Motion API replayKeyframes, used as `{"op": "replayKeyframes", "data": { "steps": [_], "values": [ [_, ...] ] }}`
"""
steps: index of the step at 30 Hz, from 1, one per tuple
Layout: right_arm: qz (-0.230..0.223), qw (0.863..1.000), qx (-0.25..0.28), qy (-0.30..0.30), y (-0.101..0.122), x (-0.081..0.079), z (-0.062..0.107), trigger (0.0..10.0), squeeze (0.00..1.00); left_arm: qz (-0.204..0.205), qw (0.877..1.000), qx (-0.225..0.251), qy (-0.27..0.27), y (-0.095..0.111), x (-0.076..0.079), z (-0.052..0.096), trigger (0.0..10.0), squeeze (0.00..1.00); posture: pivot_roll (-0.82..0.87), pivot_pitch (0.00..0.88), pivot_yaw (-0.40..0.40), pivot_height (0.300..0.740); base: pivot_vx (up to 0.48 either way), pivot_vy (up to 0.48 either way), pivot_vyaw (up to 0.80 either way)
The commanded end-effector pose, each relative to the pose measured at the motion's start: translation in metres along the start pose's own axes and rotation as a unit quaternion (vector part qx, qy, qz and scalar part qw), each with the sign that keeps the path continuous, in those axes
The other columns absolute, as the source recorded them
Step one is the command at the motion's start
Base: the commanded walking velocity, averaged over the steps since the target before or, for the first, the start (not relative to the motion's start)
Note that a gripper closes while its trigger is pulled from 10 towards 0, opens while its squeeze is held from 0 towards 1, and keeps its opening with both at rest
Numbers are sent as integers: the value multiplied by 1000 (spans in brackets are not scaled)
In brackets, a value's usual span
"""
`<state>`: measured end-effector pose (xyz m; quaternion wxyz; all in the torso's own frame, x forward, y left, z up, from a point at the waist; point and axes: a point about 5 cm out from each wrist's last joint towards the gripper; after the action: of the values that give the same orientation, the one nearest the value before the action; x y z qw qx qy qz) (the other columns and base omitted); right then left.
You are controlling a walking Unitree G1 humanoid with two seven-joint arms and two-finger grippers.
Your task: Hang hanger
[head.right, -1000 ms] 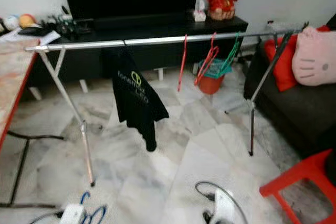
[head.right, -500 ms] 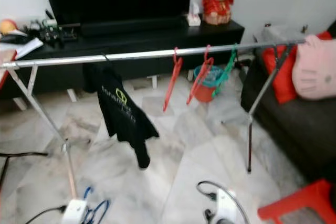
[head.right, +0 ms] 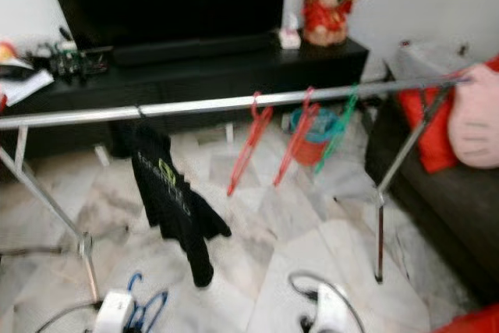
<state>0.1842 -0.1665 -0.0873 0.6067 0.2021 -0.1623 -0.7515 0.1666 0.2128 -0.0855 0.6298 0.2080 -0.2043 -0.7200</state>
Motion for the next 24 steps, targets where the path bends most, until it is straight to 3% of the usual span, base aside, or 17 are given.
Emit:
{"op": "replayKeyframes", "data": {
  "steps": [1,7,10,16,19,20,21,24],
  "values": [
    [6,1000,-10,-20,-7,15,2,10000,0,-10,999,25,-18,12,8,-3,10000,0,29,0,-20,740,341,0,0],
    [13,1000,-11,-19,-6,15,2,10000,0,-17,996,71,-41,27,6,-2,10000,0,30,0,-19,740,57,0,0],
    [18,1000,-12,-18,-6,15,2,10000,0,-47,993,93,-61,28,1,2,10000,0,31,0,-17,740,0,0,0],
    [21,1000,-13,-17,-5,15,2,10000,0,-48,987,138,-67,29,-13,12,10000,0,41,0,-21,740,0,0,0],
    [21,1000,-11,-20,-4,16,2,10000,0,-65,970,213,-97,46,-23,32,10000,0,42,0,-23,740,0,0,0],
    [21,1000,-11,-20,-4,16,2,10000,0,-65,970,213,-97,46,-23,32,10000,0,42,0,-23,740,0,0,0],
    [21,1000,-11,-21,-3,16,2,10000,0,-71,962,240,-106,57,-28,44,10000,0,42,0,-24,740,0,0,0],
    [24,999,-11,-21,-3,16,2,10000,0,-58,954,268,-118,74,-38,61,10000,0,48,0,-27,740,0,0,0]
  ]
}}
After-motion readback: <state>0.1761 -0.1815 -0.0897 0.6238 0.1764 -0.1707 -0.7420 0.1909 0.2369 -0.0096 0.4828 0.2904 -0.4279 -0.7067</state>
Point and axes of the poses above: a point about 5 cm out from each wrist's last joint towards the gripper, its own z axis pointing back from the gripper into the wrist, its own y axis along the axis of the wrist's last joint, x = y × z, and after that the axes turned 1 degree about -z, right-handed
